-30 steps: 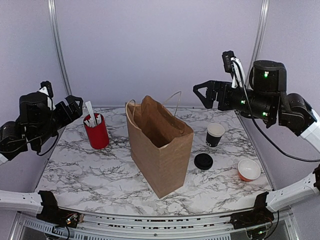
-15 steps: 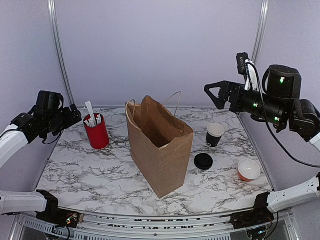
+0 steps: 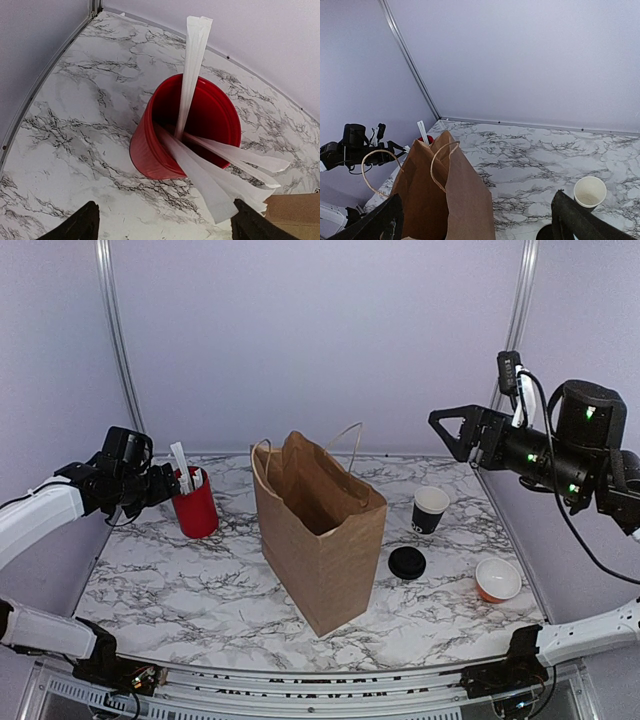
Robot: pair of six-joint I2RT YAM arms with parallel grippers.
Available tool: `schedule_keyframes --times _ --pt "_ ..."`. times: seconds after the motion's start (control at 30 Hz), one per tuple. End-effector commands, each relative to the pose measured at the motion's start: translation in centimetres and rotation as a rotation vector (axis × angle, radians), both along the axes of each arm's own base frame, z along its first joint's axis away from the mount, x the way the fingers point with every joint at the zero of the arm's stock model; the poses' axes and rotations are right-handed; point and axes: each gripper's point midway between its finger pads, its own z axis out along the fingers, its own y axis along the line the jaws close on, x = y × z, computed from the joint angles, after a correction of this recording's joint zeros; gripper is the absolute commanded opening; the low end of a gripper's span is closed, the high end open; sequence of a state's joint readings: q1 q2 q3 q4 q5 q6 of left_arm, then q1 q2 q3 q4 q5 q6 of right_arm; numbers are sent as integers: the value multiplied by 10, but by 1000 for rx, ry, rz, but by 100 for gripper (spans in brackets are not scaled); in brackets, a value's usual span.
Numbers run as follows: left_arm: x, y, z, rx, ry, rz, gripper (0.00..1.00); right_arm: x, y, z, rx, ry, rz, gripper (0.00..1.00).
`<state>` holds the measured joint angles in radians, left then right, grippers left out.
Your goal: Pack the takeout coffee
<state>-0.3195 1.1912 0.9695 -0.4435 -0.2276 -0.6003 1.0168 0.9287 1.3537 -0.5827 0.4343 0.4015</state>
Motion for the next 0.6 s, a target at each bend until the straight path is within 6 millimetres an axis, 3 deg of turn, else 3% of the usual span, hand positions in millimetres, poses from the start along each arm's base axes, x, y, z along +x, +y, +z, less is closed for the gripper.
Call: schedule_keyframes --times 0.0,0.23,0.57 --pt "13 3 15 4 -52 24 89 1 -6 -1 21 8 -24 100" --pt "26 4 13 48 -54 33 81 0 -5 -2 26 12 -17 100" --pt "44 6 8 100 -67 39 52 0 -2 -5 35 26 -6 100"
